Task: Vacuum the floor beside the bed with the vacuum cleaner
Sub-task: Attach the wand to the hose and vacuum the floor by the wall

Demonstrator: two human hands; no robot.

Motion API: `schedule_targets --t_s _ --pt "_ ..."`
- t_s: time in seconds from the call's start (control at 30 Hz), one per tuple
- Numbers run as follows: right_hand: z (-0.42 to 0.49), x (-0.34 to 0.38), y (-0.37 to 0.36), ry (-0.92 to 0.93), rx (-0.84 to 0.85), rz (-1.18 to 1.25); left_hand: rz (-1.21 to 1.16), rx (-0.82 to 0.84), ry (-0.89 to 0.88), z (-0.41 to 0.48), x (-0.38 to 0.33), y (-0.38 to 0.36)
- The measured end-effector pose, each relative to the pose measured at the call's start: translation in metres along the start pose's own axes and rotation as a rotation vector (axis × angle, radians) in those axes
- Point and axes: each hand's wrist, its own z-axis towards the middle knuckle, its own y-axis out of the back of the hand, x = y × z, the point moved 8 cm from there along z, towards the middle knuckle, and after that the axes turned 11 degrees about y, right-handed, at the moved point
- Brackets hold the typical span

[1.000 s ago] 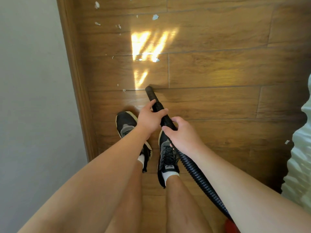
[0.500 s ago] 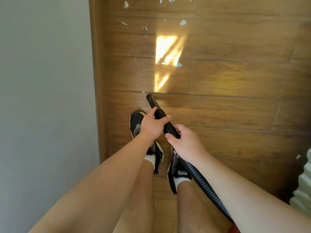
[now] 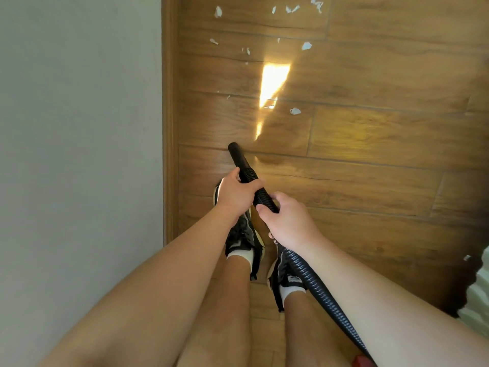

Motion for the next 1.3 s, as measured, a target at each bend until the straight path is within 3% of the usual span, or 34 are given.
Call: schedule_targets --t_s 1.3 --pt "0.025 0.02 0.057 -0.085 -0.18 0.076 0.073 0.205 -0.031 0.013 -0.087 -0.03"
